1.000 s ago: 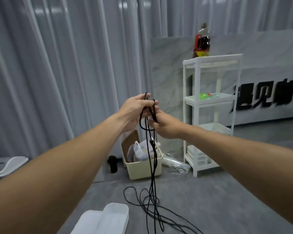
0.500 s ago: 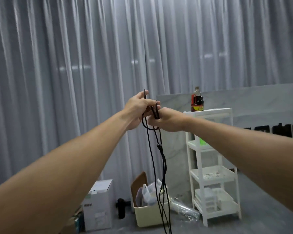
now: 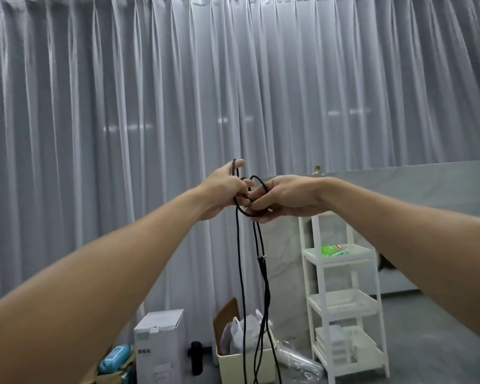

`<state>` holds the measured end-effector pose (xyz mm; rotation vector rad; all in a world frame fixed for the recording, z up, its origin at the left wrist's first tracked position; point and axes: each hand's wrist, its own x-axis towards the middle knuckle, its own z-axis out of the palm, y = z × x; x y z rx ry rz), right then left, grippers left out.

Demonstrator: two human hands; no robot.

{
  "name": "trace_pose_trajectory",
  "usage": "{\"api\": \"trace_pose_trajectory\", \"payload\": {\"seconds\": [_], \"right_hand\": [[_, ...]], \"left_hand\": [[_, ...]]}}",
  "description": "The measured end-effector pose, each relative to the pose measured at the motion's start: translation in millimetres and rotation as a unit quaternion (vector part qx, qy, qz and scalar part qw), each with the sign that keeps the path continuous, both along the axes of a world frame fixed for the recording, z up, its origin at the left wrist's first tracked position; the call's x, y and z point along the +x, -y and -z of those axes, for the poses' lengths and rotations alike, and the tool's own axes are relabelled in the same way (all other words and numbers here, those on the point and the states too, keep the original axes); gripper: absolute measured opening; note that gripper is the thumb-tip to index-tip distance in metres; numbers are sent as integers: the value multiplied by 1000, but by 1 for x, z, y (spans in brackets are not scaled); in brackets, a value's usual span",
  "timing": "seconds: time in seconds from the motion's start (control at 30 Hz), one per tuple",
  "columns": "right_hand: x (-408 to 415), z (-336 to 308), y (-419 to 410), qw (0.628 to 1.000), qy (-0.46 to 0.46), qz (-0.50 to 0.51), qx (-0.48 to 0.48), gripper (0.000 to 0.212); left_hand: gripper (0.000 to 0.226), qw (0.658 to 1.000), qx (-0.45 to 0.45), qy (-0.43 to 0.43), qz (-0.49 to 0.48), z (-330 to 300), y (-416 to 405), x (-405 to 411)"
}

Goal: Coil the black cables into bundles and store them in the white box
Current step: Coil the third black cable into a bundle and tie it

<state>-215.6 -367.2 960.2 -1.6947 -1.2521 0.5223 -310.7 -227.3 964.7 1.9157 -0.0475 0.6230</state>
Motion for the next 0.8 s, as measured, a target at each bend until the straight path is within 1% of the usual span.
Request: {"api": "trace_pose_trajectory", "payload": {"seconds": [0.07, 0.1, 0.17, 0.23, 0.27, 0.3, 0.4, 0.43, 0.47, 0.53, 0.67, 0.73, 0.8], "right_hand": [[-3, -5, 2, 1000, -12, -1, -4, 16], [-4, -6, 3, 1000, -9, 19, -3, 18], [-5, -8, 3, 995, 16, 97, 4, 17], [-7, -7, 2, 982, 60, 179, -8, 13], [-9, -6, 1, 975, 74, 207, -16, 15], [-11, -5, 0, 971, 81, 225, -20, 22], [-19, -6, -4, 971, 93, 222, -12, 64], [-22, -7, -6, 972, 102, 210, -8, 70], [-24, -8, -7, 973, 113, 203, -3, 67], [-27, -10, -8, 971, 125, 203, 12, 54], [-23, -10, -6, 977, 92, 188, 33, 27], [-20, -8, -6, 978, 76, 187, 55, 22], [-16, -8, -7, 972, 41, 204, 112, 19]], "left_hand": [[73, 1000, 14, 4, -16, -3, 0, -4], [72, 999, 22, 7, -26, -5, 0, -6], [66, 998, 39, 15, -46, -9, -1, -10], [60, 996, 52, 28, -65, -12, -2, -14], [58, 996, 55, 32, -70, -14, -2, -15], [55, 995, 57, 35, -68, -16, -2, -16], [49, 996, 72, 46, -36, -20, 4, -17], [47, 996, 74, 52, -28, -22, 6, -17], [45, 996, 72, 56, -22, -23, 8, -17], [41, 996, 66, 59, -9, -26, 12, -18], [37, 997, 47, 66, 21, -31, 14, -18], [33, 997, 41, 67, 27, -32, 14, -17], [29, 997, 42, 60, 12, -32, 12, -16]]}}
